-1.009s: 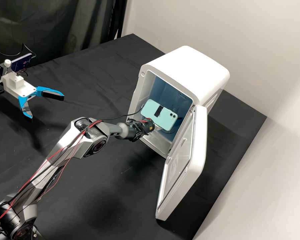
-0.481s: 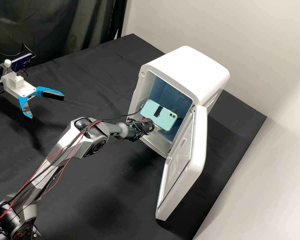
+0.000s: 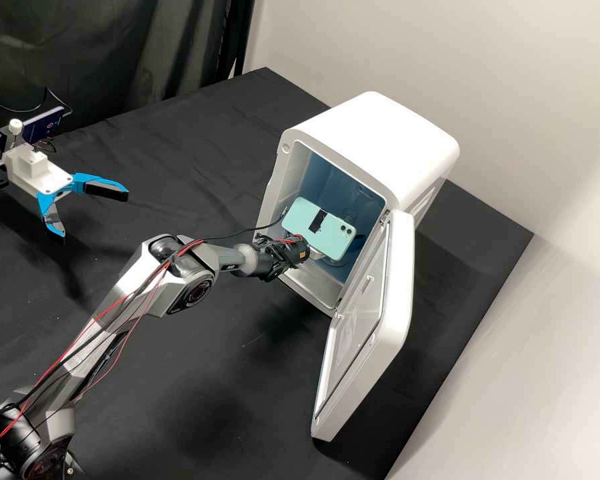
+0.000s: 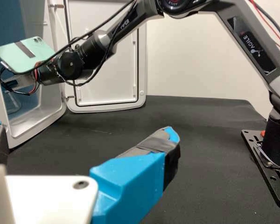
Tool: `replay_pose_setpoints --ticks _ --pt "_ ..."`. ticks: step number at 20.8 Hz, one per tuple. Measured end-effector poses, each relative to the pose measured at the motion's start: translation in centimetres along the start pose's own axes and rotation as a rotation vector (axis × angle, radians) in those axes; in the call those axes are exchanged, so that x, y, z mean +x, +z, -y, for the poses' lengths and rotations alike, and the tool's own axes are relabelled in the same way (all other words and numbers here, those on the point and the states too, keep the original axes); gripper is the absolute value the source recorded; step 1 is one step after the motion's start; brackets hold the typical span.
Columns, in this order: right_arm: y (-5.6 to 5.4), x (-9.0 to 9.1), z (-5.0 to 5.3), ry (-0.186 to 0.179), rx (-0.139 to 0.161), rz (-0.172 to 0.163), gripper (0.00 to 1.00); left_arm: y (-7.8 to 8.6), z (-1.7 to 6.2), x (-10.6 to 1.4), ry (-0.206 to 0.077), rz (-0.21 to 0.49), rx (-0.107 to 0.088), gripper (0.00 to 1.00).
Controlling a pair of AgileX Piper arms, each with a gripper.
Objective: Place the flask in the incubator
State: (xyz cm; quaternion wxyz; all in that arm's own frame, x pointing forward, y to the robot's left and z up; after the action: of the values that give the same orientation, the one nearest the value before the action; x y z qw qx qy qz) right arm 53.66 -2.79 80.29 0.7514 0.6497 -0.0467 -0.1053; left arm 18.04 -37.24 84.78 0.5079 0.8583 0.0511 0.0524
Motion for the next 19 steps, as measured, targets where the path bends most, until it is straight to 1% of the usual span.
replay_pose_setpoints --ticks 3,6,9,19 --pt "0.00 0.00 0.00 0.000 0.000 0.000 0.00 -0.08 0.13 0.04 -0.006 -0.003 -0.004 1.00" --pt "0.08 0.15 0.59 -0.003 -0.002 -0.002 0.00 -0.09 0.14 0.04 -0.007 -0.003 -0.004 1.00" --pt "-0.02 0.18 0.75 0.003 -0.003 -0.009 0.00 -0.10 0.16 0.05 -0.008 -0.003 -0.005 1.00" --pt "0.00 0.21 0.84 0.004 -0.003 -0.010 0.00 -0.10 0.16 0.05 -0.008 -0.003 -0.005 1.00"
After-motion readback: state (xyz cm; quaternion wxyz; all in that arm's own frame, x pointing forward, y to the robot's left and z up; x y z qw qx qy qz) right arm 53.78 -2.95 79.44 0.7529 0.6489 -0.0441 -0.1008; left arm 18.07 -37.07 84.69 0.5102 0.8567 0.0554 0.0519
